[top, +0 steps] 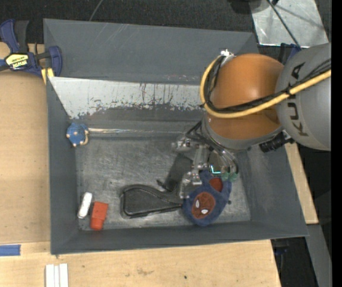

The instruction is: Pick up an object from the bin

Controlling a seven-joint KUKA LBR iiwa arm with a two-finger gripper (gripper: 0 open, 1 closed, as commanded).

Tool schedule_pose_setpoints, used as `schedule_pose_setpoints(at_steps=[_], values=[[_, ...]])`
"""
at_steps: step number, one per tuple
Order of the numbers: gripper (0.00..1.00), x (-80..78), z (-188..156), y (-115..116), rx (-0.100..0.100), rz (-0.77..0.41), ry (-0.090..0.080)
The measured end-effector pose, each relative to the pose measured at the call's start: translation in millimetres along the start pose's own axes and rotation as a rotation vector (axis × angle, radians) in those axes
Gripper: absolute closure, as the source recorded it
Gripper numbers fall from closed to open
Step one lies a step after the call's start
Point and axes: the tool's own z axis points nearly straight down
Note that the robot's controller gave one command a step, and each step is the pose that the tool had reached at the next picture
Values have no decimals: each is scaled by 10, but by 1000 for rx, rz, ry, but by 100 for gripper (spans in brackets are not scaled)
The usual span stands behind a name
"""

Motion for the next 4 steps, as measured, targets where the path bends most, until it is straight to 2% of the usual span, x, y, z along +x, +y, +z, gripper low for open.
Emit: schedule_pose_setpoints(at_steps=[1,2,3,4], values=[[0,-9,896,-812,1,234,-2],[0,-76,1223,-955,-9,315,7],[100,-90,1190,-967,-7,313,3],[100,-264,-344,-992,0,170,-17]])
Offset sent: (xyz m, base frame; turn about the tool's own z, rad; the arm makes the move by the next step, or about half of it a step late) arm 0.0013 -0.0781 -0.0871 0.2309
